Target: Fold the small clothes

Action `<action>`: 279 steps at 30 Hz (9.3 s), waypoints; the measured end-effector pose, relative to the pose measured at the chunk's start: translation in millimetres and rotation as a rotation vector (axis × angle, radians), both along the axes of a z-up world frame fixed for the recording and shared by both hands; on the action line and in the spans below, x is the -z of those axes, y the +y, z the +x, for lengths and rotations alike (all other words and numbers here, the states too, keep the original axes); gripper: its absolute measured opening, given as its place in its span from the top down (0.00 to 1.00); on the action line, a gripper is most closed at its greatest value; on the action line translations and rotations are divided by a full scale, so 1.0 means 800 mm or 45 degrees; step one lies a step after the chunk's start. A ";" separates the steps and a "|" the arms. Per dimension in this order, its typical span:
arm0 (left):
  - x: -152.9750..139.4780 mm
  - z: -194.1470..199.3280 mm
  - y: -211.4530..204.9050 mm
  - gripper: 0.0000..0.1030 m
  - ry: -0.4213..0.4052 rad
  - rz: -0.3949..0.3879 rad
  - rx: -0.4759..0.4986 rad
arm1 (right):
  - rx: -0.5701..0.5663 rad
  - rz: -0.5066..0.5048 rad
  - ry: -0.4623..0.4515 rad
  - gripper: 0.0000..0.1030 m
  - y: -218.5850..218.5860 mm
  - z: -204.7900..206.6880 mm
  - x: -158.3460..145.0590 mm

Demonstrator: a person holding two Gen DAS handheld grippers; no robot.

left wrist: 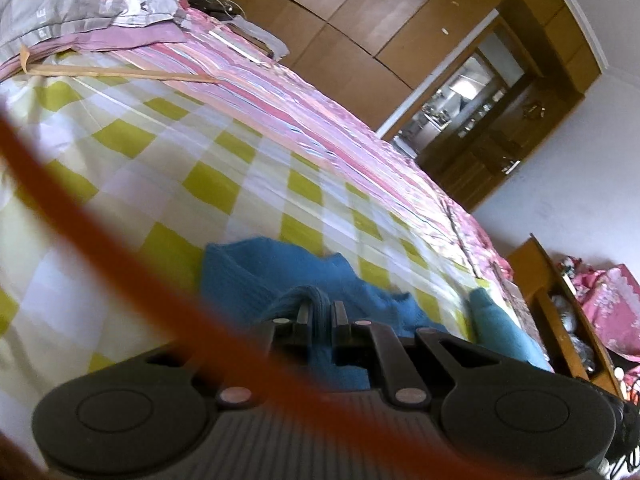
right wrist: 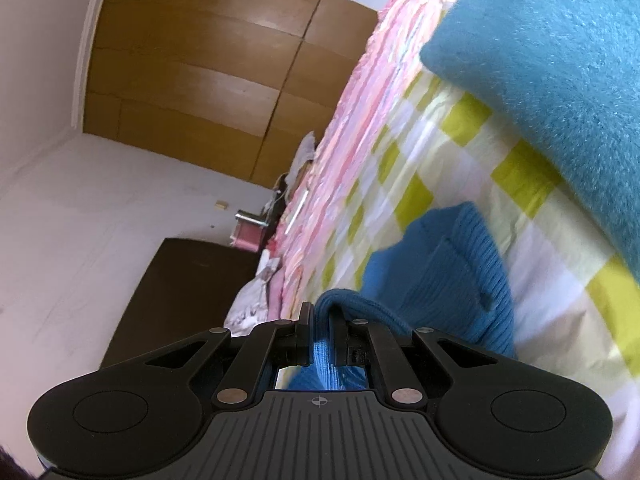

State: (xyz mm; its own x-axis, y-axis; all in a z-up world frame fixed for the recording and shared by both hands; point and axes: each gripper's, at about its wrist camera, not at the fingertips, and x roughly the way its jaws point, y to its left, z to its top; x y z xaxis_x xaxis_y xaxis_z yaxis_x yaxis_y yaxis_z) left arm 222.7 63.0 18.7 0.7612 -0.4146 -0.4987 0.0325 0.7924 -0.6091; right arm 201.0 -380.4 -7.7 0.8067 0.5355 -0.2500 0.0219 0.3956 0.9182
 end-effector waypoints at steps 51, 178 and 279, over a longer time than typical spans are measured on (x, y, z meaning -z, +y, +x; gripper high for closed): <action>-0.001 0.024 -0.077 0.87 -0.074 0.543 0.037 | 0.043 -0.591 0.011 0.52 0.021 0.014 -0.005; 0.013 -0.112 -0.068 0.86 0.189 0.823 -0.054 | 0.008 -0.935 0.161 0.74 0.033 0.015 -0.013; 0.046 -0.156 -0.025 0.40 -0.059 0.407 0.002 | -0.671 -1.359 -0.016 0.91 0.393 0.073 -0.126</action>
State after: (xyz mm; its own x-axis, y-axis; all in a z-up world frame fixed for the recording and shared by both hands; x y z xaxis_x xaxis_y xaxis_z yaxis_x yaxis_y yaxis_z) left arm 98.2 43.4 -17.7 0.7857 -0.2436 -0.5687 0.0557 0.9433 -0.3272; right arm 259.4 -66.1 92.8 0.5552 0.3278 -0.7644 -0.3792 0.9178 0.1181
